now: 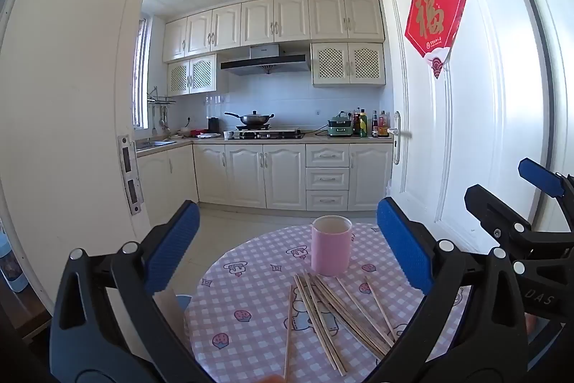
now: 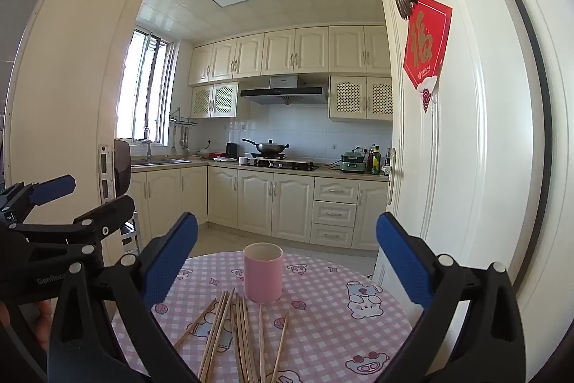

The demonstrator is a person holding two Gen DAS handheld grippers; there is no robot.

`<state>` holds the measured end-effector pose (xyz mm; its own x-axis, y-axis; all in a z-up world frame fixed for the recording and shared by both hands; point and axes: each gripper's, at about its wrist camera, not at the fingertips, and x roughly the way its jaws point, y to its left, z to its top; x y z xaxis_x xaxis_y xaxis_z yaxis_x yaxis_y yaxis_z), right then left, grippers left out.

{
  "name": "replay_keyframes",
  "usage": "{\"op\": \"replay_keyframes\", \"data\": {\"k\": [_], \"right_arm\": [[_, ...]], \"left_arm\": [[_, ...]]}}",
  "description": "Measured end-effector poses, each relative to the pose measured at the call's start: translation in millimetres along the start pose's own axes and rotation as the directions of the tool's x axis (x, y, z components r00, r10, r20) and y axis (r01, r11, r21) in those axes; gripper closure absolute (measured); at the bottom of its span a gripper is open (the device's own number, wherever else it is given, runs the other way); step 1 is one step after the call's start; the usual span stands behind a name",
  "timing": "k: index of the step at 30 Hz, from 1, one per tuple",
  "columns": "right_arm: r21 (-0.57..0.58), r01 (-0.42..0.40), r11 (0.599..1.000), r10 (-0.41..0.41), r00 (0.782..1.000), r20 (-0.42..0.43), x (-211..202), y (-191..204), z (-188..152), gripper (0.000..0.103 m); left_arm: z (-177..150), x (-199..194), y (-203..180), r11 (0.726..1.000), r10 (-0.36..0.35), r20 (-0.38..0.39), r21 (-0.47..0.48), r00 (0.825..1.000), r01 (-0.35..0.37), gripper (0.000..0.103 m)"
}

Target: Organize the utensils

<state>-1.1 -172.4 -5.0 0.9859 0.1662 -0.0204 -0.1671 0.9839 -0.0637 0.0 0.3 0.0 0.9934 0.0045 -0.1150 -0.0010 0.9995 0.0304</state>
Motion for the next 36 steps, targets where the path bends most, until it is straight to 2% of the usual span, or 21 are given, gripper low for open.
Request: {"op": "replay_keyframes", "data": {"k": [36], "right_arm": [[0.005,-0.005,1.000,0.005,1.000,-0.022,5.2,0.6,1.5,0.007]], "left_arm": [[2.7,-0.6,1.6,1.000,0.000,0.004,0.004,1.000,0.000,0.006]]}}
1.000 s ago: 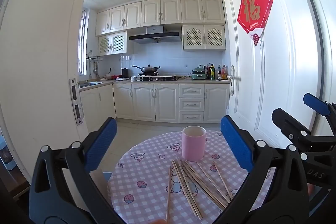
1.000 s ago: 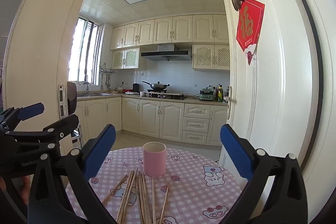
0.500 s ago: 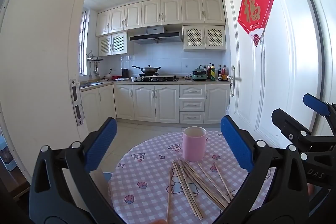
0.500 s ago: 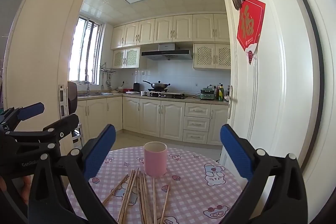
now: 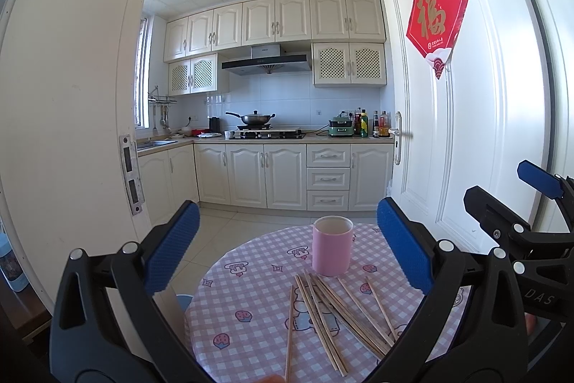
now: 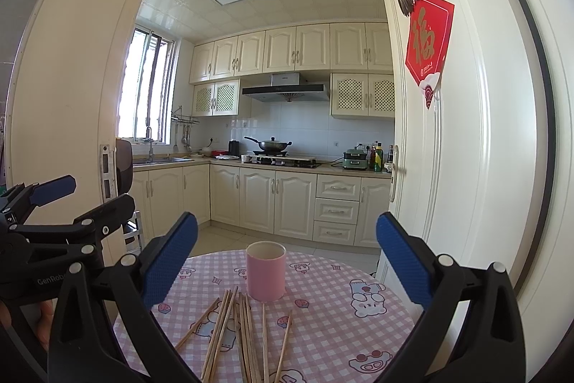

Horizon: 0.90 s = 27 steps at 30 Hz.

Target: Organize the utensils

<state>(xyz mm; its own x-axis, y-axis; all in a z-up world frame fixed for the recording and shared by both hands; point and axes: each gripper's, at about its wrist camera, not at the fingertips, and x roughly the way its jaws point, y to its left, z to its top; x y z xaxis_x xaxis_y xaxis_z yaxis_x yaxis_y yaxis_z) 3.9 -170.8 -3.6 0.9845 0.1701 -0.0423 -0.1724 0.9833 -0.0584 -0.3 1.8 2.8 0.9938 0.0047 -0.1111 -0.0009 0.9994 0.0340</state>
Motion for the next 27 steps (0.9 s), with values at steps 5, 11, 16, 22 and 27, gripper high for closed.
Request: {"op": "replay_keyframes", "data": {"k": [5,11,16,22,27], "right_arm": [[0.000,0.000,1.000,0.000,1.000,-0.002,1.2,0.6,-1.1,0.007],[0.001,0.000,1.000,0.000,1.000,-0.005,1.6,0.3,-0.8,0.007],[0.003,0.000,1.000,0.000,1.000,-0.009,3.9,0.9,-3.0,0.007],[0.003,0.000,1.000,0.000,1.000,-0.010,4.2,0.5,-2.6,0.007],[0.004,0.000,1.000,0.000,1.000,-0.010,4.3,0.3,-2.4,0.007]], "left_arm": [[-1.0,0.8,0.2,1.000,0.000,-0.001,-0.001,1.000,0.000,0.006],[-1.6,1.3,0.0,1.000,0.000,-0.003,0.000,1.000,0.000,0.006],[-2.6,2.7,-0.1,1.000,0.000,-0.007,0.000,1.000,0.000,0.006],[-4.1,3.7,1.2,1.000,-0.001,-0.011,-0.003,1.000,0.001,0.006],[-5.0,3.9,1.4,1.000,-0.002,-0.012,-0.005,1.000,0.002,0.006]]}}
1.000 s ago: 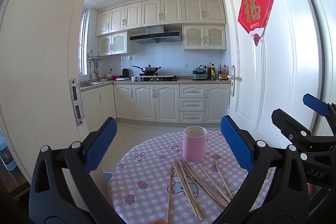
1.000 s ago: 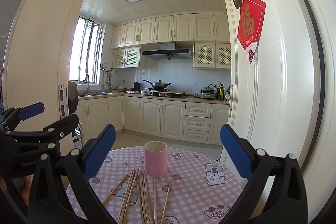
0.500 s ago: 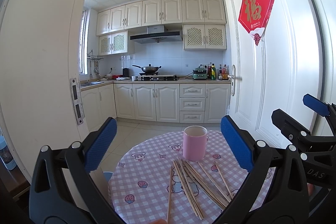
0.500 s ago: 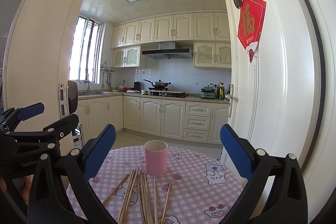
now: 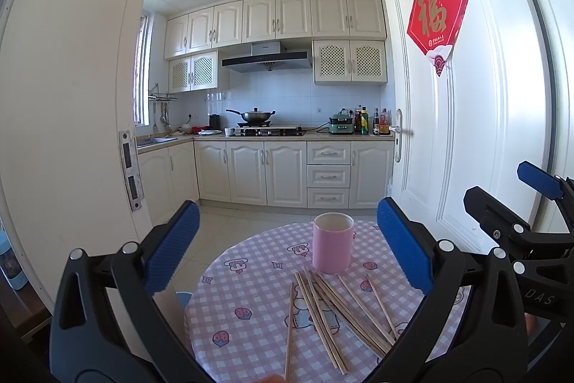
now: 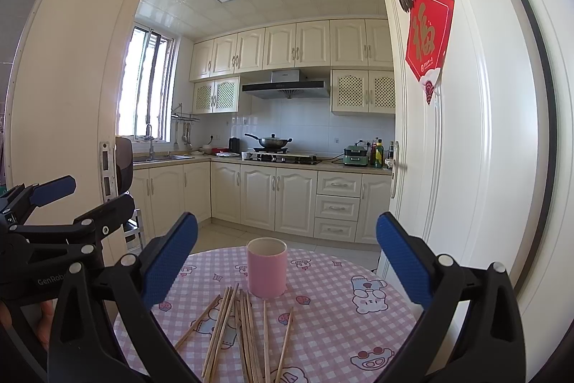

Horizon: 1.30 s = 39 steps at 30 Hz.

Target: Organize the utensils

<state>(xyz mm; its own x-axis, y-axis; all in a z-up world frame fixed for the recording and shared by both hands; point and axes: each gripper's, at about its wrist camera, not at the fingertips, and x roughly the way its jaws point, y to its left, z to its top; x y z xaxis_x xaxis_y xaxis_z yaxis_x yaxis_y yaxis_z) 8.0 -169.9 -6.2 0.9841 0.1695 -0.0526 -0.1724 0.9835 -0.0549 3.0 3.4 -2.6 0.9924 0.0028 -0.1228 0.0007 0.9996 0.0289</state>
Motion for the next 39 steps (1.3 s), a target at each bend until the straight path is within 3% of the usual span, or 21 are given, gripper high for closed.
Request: {"op": "replay_keyframes", "data": {"k": [25,39], "right_arm": [[0.009,0.000,1.000,0.000,1.000,-0.019,6.2,-2.0,-5.7,0.007],[0.016,-0.002,1.000,0.003,0.998,-0.067,30.8,-6.5,-14.9,0.007]], "left_arm": [[-5.5,8.6,-3.7,1.000,0.005,-0.020,-0.001,1.000,-0.005,0.006],[-12.5,36.4,-3.7,1.000,0.006,-0.074,-0.004,0.997,-0.006,0.006]]}}
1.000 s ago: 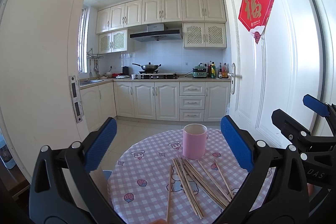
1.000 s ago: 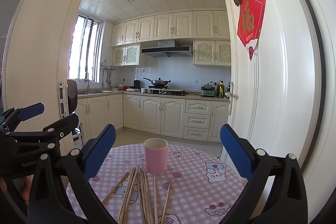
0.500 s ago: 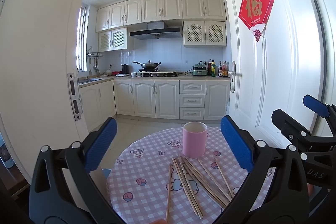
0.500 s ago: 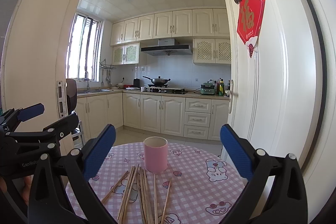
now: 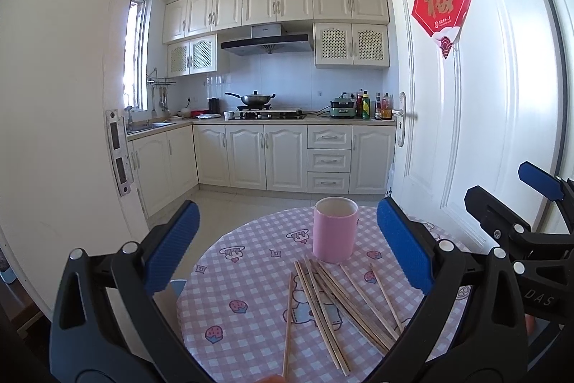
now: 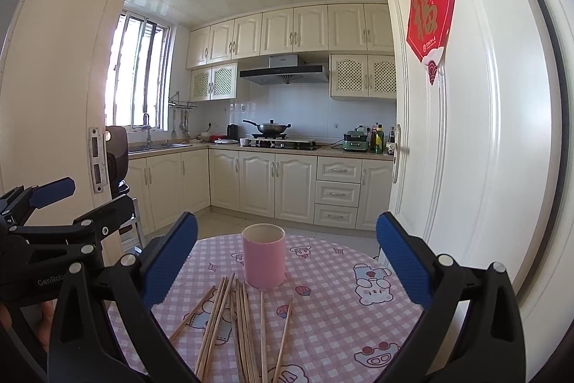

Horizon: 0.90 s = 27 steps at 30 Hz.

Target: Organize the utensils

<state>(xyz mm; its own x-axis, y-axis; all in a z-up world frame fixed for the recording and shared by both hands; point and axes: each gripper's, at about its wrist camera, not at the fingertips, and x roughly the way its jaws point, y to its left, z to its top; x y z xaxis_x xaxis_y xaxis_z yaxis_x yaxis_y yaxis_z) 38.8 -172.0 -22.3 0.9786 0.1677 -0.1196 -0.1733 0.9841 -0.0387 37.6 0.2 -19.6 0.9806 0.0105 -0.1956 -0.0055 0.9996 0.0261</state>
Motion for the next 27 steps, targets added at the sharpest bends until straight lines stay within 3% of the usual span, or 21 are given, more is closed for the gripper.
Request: {"op": "replay_keyframes", "data": {"k": [11,17,21,24,27], "right_arm": [[-0.010,-0.012,1.000,0.011,0.996,-0.090,39.3,-1.9,-14.2,0.007],[0.035,-0.054,0.998,0.061,0.974,-0.218,75.2,-6.3,-32.7,0.007],[0.047,-0.045,0.998,0.057,0.951,-0.303,96.2,-14.6,-47.0,0.007],[0.059,-0.038,0.998,0.057,0.926,-0.373,111.4,-21.9,-59.1,0.007],[0.056,-0.044,0.997,0.065,0.885,-0.460,126.6,-29.4,-72.8,0.007]], "left_arm": [[-11.9,45.0,1.8,1.000,-0.002,-0.116,0.004,0.993,0.002,0.006],[-32.1,83.1,8.8,1.000,-0.015,-0.252,0.003,0.968,0.017,0.006],[-51.3,114.6,27.1,0.999,0.008,-0.371,-0.033,0.928,-0.022,0.006],[-70.8,137.8,45.0,0.998,0.008,-0.473,-0.058,0.881,-0.040,0.006],[-89.9,157.4,60.0,0.994,-0.025,-0.560,-0.102,0.828,-0.039,0.006]]}}
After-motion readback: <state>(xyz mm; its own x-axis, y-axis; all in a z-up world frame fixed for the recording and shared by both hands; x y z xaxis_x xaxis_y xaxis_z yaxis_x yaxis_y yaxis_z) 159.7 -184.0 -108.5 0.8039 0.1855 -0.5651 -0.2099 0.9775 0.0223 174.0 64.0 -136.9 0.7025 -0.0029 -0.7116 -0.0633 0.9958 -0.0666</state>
